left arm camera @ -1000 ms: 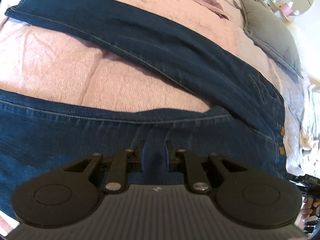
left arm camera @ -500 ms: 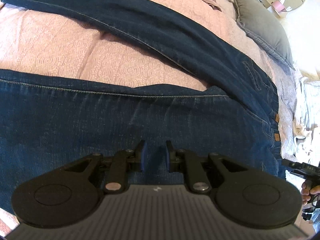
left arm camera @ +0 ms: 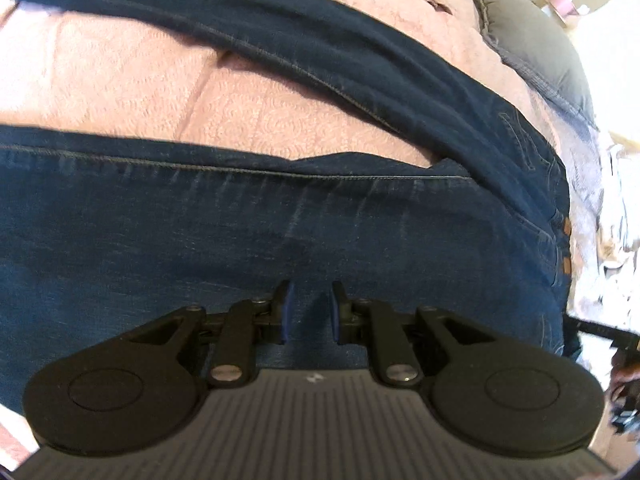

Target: Fold clothes

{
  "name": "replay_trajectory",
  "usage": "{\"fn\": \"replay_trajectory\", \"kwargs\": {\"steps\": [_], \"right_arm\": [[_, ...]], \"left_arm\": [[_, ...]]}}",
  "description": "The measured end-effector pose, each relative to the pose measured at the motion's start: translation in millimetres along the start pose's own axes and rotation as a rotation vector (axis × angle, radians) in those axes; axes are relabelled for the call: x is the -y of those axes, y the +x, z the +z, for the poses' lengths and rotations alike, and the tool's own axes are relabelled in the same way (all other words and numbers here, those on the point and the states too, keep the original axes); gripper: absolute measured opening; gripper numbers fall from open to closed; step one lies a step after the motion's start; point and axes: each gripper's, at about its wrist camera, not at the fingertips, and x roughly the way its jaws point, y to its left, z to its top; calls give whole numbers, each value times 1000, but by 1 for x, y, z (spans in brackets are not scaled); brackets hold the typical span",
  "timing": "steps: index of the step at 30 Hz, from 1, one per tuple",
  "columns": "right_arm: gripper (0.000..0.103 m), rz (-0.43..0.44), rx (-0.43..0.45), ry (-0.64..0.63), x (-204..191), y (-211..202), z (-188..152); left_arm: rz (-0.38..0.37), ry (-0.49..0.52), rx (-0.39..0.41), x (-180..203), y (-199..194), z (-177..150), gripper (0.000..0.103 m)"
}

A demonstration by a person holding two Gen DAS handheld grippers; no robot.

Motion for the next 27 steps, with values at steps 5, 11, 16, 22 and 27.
{"fn": "replay_trajectory", "kwargs": {"steps": [5, 11, 16, 22, 27], "right_arm": [[17, -220, 146, -5, -40, -39, 5], [48, -20, 147, -21, -100, -7, -27], [48, -117, 111, 99, -85, -23, -54], [48, -45, 147, 133, -116, -50, -66], [49, -75, -87, 143, -146, -21, -89]], "left_arm": [[34, -13, 35, -15, -14, -7, 13], [83, -9, 72, -38, -21, -23, 14], [164, -69, 86, -88, -55, -45, 10], [271, -167, 137, -129, -87, -53, 11], [337, -218, 49, -136, -97, -47, 10]]}}
